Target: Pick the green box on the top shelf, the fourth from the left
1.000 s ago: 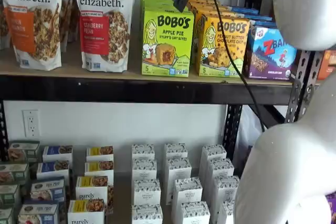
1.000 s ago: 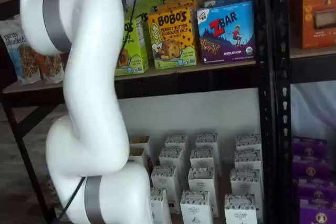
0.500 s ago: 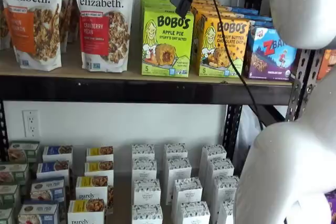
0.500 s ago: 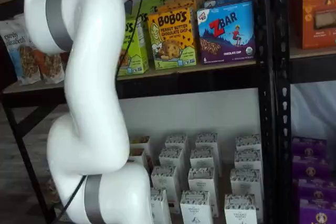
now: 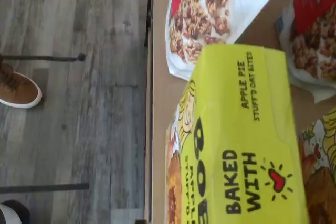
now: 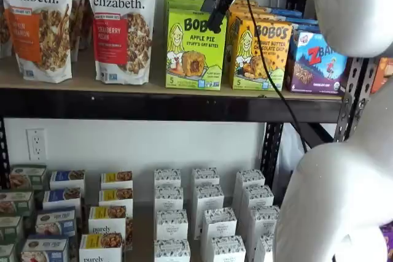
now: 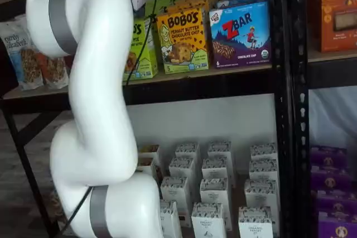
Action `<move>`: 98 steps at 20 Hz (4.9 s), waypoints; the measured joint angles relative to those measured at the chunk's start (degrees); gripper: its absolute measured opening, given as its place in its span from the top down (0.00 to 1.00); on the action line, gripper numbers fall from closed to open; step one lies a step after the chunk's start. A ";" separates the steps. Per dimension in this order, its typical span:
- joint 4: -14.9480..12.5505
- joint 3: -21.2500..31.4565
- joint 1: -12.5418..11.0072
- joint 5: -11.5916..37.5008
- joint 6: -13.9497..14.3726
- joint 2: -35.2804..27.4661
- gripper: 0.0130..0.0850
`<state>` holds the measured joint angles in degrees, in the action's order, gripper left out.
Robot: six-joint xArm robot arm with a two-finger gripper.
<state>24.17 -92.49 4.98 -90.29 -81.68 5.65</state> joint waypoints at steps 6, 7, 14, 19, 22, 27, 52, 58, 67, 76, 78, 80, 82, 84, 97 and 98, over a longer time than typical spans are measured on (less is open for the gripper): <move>-0.88 1.90 0.68 1.53 -0.03 0.46 0.00; -1.00 2.24 0.80 1.80 -0.01 0.56 0.00; -2.25 4.26 1.69 3.55 0.21 1.13 0.00; -1.98 5.19 1.89 4.56 0.17 1.41 0.06; -1.65 5.09 1.83 4.29 0.12 1.29 0.11; -1.21 4.97 1.75 3.90 0.07 1.18 0.28; -1.78 5.63 2.43 4.64 0.58 1.57 0.44; -1.48 5.67 2.34 4.52 0.50 1.59 0.67; -1.49 5.60 2.40 4.41 0.61 1.69 0.83; -1.95 4.63 2.55 2.96 1.05 1.53 0.83; -1.86 4.60 2.65 2.56 1.27 1.87 0.83; -1.84 4.56 2.80 1.97 1.55 2.23 0.83; -1.89 4.61 2.98 1.48 1.83 2.61 0.83; -1.94 4.88 3.22 0.98 2.19 3.25 0.83; -1.52 8.47 3.37 -1.53 3.22 9.03 0.83; -1.37 8.73 3.19 -1.81 3.16 9.53 0.83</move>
<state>22.80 -83.77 8.17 -92.10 -78.52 15.18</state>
